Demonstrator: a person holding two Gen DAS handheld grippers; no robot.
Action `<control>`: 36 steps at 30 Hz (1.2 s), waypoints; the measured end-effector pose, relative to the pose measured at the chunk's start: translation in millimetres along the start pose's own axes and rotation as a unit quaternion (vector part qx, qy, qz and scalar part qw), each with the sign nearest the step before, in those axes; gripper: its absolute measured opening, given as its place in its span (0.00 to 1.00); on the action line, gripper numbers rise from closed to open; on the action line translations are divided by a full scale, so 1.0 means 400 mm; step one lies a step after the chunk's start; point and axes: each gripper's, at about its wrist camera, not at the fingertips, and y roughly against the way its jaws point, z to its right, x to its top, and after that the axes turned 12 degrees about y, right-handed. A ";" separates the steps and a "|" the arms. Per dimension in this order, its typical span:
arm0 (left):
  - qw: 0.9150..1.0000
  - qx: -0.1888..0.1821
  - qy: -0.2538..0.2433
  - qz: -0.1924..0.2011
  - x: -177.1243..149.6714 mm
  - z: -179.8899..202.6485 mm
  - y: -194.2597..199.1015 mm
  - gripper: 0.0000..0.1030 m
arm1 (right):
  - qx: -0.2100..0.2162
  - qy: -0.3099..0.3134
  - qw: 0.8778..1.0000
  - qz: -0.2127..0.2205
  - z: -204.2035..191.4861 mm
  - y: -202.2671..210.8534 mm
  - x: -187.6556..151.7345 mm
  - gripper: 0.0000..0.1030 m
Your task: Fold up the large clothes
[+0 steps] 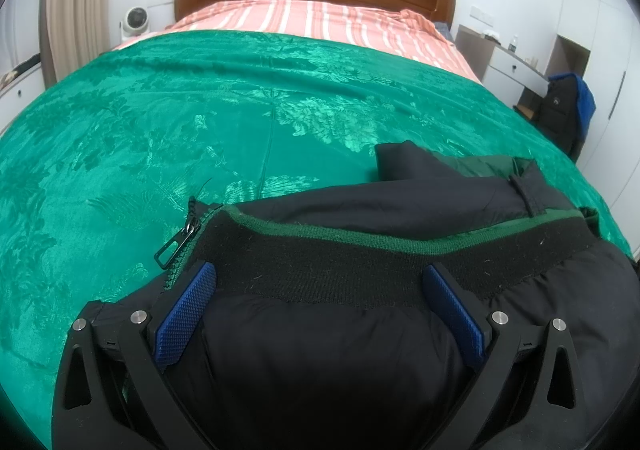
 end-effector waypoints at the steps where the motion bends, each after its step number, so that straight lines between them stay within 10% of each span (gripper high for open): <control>1: 1.000 0.000 0.000 0.000 -0.001 0.000 0.001 1.00 | 0.001 0.000 1.000 0.001 -0.001 0.001 0.001 0.99; 17: 1.000 0.006 -0.004 -0.004 -0.004 0.010 0.003 1.00 | 0.002 -0.001 1.000 0.001 -0.005 0.003 0.008 0.99; 24: 0.996 0.036 -0.068 -0.052 0.080 0.095 0.101 0.91 | -0.009 0.016 0.996 -0.091 -0.018 -0.002 0.075 0.99; 30: 0.993 -0.073 -0.078 -0.043 0.096 0.207 0.326 1.00 | 0.037 -0.026 0.998 0.046 -0.025 0.288 0.123 0.99; 36: 0.988 -0.045 -0.117 -0.094 -0.023 0.295 0.238 1.00 | 0.038 0.026 0.997 0.060 -0.127 0.525 -0.070 0.99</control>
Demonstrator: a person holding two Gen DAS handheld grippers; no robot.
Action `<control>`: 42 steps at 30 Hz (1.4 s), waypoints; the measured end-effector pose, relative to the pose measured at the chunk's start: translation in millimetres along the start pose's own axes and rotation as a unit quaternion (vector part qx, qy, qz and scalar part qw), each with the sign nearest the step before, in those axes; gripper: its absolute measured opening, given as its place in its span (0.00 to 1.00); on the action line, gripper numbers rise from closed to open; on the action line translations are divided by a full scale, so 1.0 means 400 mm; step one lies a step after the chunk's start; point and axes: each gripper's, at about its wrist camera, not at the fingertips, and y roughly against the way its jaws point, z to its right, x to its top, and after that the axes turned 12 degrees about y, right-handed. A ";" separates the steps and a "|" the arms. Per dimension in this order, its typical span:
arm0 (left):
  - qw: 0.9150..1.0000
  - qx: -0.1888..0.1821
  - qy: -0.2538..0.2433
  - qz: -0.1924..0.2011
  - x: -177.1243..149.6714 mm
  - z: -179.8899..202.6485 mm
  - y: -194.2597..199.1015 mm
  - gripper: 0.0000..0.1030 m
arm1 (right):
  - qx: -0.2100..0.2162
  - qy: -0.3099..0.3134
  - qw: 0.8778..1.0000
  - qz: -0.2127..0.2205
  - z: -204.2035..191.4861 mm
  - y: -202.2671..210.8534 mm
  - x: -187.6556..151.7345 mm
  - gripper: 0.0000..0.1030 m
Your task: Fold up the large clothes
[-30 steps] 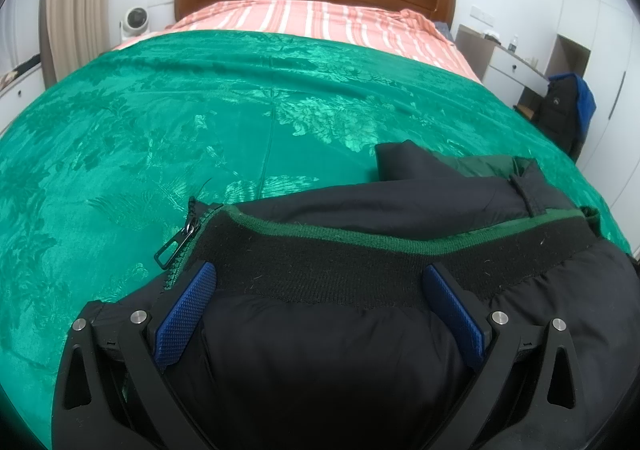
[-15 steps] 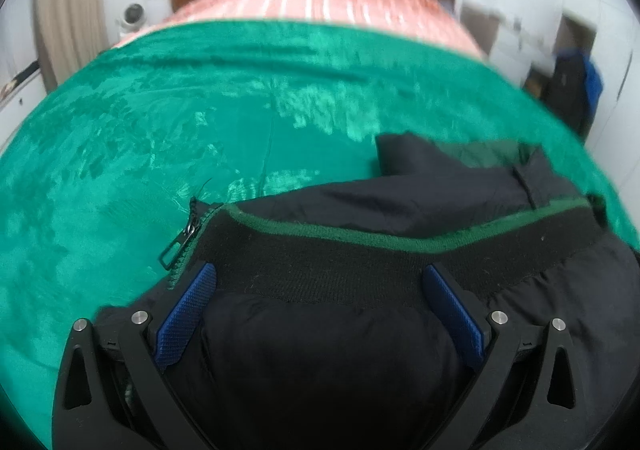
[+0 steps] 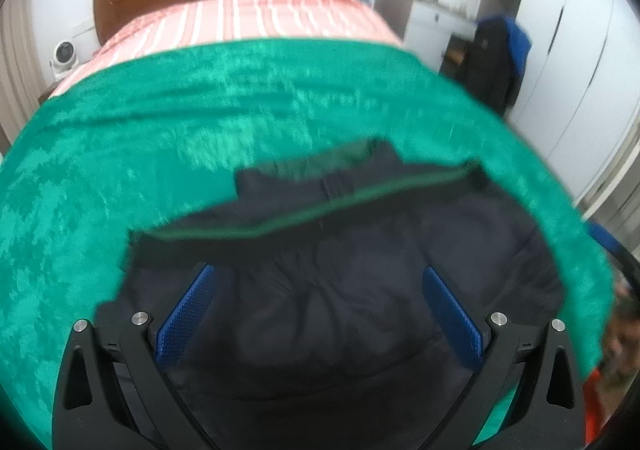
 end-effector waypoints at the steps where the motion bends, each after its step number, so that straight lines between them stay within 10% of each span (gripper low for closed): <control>1: 1.000 0.014 -0.003 -0.017 -0.015 0.008 -0.042 1.00 | 0.005 0.000 1.000 -0.005 -0.020 0.023 -0.038 0.99; 9: 0.997 0.067 -0.013 -0.033 -0.084 0.042 -0.158 0.99 | -0.002 -0.046 0.999 -0.013 -0.111 0.138 -0.295 0.99; 15: 1.000 0.018 0.000 -0.009 -0.021 0.069 -0.042 0.97 | 0.001 -0.002 1.000 0.010 -0.124 0.149 -0.282 0.99; 21: 0.995 0.062 0.059 -0.057 0.004 0.024 -0.220 1.00 | 0.023 -0.006 1.000 -0.018 -0.121 0.117 -0.309 0.99; 32: 0.989 0.033 0.142 -0.012 0.101 -0.009 -0.189 0.98 | 0.046 -0.017 0.998 -0.030 -0.089 0.082 -0.317 0.99; 37: 0.989 0.087 0.108 -0.046 0.102 -0.002 -0.318 1.00 | 0.045 -0.016 0.998 -0.039 -0.087 0.071 -0.323 0.99; 42: 0.994 0.058 0.074 -0.046 0.068 0.019 -0.238 0.98 | 0.041 -0.019 0.998 -0.041 -0.083 0.071 -0.328 0.99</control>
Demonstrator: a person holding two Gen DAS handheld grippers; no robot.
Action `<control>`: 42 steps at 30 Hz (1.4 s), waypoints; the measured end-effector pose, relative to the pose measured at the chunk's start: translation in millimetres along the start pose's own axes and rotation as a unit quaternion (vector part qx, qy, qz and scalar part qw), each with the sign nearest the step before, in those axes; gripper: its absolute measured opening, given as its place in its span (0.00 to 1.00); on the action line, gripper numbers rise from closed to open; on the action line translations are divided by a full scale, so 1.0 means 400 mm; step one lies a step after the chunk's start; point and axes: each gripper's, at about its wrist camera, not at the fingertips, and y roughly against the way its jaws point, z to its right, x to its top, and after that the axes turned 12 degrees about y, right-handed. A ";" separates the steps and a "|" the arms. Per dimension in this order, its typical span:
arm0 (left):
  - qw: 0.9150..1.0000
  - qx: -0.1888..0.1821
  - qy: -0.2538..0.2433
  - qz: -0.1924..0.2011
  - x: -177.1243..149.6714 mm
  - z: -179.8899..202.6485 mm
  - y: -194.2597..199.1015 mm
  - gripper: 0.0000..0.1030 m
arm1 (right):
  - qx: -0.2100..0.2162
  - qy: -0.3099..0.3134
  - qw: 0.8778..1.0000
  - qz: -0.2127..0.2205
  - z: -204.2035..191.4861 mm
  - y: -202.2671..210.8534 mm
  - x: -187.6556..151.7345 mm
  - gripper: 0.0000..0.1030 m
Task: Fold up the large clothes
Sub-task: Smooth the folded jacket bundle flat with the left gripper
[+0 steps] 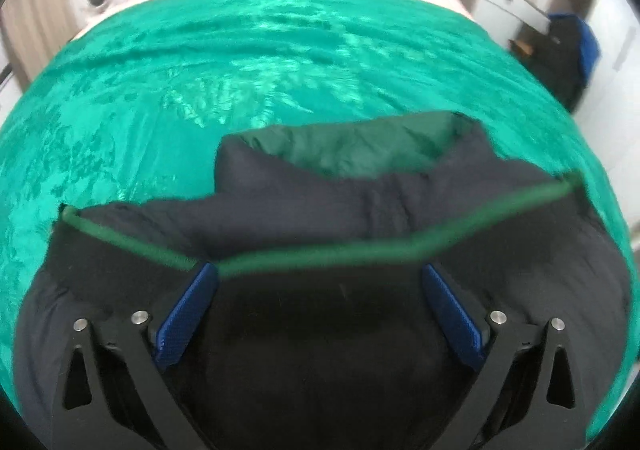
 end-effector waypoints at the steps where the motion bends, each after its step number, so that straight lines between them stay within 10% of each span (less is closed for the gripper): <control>1: 1.000 -0.007 -0.012 0.000 -0.015 0.000 0.024 0.98 | 0.001 -0.003 1.000 -0.002 0.001 -0.001 -0.001 0.99; 8: 0.995 0.007 -0.102 0.008 -0.201 0.024 0.142 0.98 | -0.003 0.015 1.000 -0.005 -0.016 -0.006 0.003 0.99; 22: 0.994 0.005 -0.109 0.016 -0.384 0.006 0.198 0.99 | -0.010 0.048 0.999 -0.007 -0.041 -0.005 0.008 0.99; 42: 0.985 0.050 -0.162 0.034 -0.502 0.037 0.210 0.99 | -0.008 0.051 0.998 -0.028 -0.029 -0.031 0.002 0.99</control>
